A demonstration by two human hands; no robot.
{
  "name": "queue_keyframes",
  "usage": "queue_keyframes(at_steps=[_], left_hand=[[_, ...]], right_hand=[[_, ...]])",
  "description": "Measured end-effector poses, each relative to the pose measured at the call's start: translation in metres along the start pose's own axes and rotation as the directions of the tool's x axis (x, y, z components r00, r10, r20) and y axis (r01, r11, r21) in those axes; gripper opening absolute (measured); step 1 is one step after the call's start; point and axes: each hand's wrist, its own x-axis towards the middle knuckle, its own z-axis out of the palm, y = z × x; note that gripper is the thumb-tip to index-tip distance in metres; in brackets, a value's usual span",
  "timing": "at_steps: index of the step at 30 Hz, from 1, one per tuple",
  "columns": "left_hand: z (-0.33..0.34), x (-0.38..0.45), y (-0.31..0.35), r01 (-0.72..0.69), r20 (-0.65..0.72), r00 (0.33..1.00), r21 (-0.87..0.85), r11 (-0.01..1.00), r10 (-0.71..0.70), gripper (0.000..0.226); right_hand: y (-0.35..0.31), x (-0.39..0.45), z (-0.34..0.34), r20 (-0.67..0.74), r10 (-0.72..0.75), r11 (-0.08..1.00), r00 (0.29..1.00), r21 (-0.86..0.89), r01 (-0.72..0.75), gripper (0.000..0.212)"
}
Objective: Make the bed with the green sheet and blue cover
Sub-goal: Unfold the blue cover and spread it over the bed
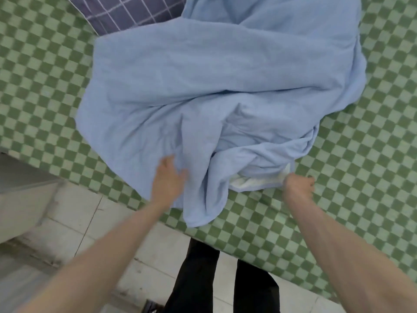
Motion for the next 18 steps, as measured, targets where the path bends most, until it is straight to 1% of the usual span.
queue_keyframes(at_steps=[1, 2, 3, 4, 5, 6, 8, 9, 10, 11, 12, 13, 14, 15, 16, 17, 18], left_hand=[[0.033, -0.018, 0.009, -0.072, 0.049, 0.996, 0.020, 0.997, 0.071, 0.070], [0.061, -0.033, 0.018, -0.127, 0.083, 0.989, 0.033, 0.991, 0.124, 0.074], [0.085, -0.043, 0.029, -0.145, 0.122, 0.983, 0.036, 0.989, 0.140, 0.082], [0.104, -0.048, 0.039, -0.129, 0.157, 0.980, 0.049, 0.990, 0.120, 0.091], [0.118, -0.050, 0.047, -0.100, 0.168, 0.982, 0.073, 0.992, 0.086, 0.098], [0.125, -0.047, 0.054, -0.056, 0.152, 0.988, 0.112, 0.992, 0.039, 0.100], [0.124, -0.035, 0.060, 0.012, 0.067, 0.997, 0.231, 0.973, -0.028, 0.094], [0.118, -0.026, 0.058, 0.011, 0.028, 0.999, 0.287, 0.958, -0.020, 0.086], [0.108, -0.017, 0.053, -0.013, 0.020, 1.000, 0.314, 0.949, 0.007, 0.073], [0.096, -0.008, 0.045, -0.054, 0.033, 0.998, 0.305, 0.951, 0.046, 0.055], [0.082, 0.000, 0.036, -0.093, 0.048, 0.995, 0.274, 0.957, 0.083, 0.040], [0.068, 0.007, 0.027, -0.113, 0.039, 0.994, 0.244, 0.963, 0.106, 0.030], [0.052, 0.013, 0.019, -0.107, 0.002, 0.994, 0.223, 0.969, 0.109, 0.026], [0.035, 0.018, 0.012, -0.082, -0.053, 0.994, 0.201, 0.976, 0.095, 0.026], [0.018, 0.023, 0.009, -0.049, -0.114, 0.991, 0.181, 0.982, 0.070, 0.027], [0.002, 0.027, 0.007, -0.012, -0.173, 0.984, 0.160, 0.987, 0.040, 0.029], [-0.014, 0.030, 0.007, 0.033, -0.229, 0.974, 0.134, 0.990, -0.001, 0.031]], right_hand=[[0.003, 0.010, 0.000, 0.083, 0.022, 1.000, 0.996, -0.019, -0.020, 0.052], [0.003, 0.016, 0.006, 0.150, 0.009, 1.000, 0.989, 0.015, -0.011, 0.055], [0.000, 0.015, 0.011, 0.198, -0.003, 0.996, 0.980, 0.083, -0.013, 0.058], [-0.002, 0.014, 0.016, 0.225, -0.038, 0.988, 0.973, 0.157, 0.003, 0.056], [-0.007, 0.010, 0.022, 0.248, -0.081, 0.981, 0.965, 0.189, 0.034, 0.050], [-0.012, 0.008, 0.031, 0.276, -0.117, 0.974, 0.954, 0.217, 0.057, 0.043], [-0.017, 0.004, 0.039, 0.378, -0.102, 0.963, 0.920, 0.269, -0.004, 0.033], [-0.018, 0.000, 0.037, 0.432, -0.106, 0.965, 0.895, 0.262, -0.012, 0.027], [-0.014, -0.001, 0.033, 0.476, -0.162, 0.968, 0.864, 0.248, 0.045, 0.020], [-0.007, -0.002, 0.020, 0.501, -0.219, 0.967, 0.837, 0.227, 0.117, 0.018], [0.007, 0.007, 0.005, 0.499, -0.231, 0.966, 0.835, 0.218, 0.137, 0.020], [0.019, 0.016, -0.019, 0.430, -0.209, 0.967, 0.878, 0.225, 0.120, 0.022], [0.034, 0.029, -0.045, 0.312, -0.177, 0.960, 0.934, 0.262, 0.094, 0.026], [0.051, 0.039, -0.076, 0.200, -0.099, 0.952, 0.975, 0.303, 0.035, 0.032], [0.072, 0.059, -0.104, 0.101, -0.017, 0.927, 0.995, 0.374, -0.022, 0.039], [0.091, 0.064, -0.138, 0.056, 0.095, 0.917, 0.994, 0.383, -0.109, 0.043], [0.115, 0.079, -0.168, 0.015, 0.185, 0.927, 0.983, 0.331, -0.179, 0.043]])
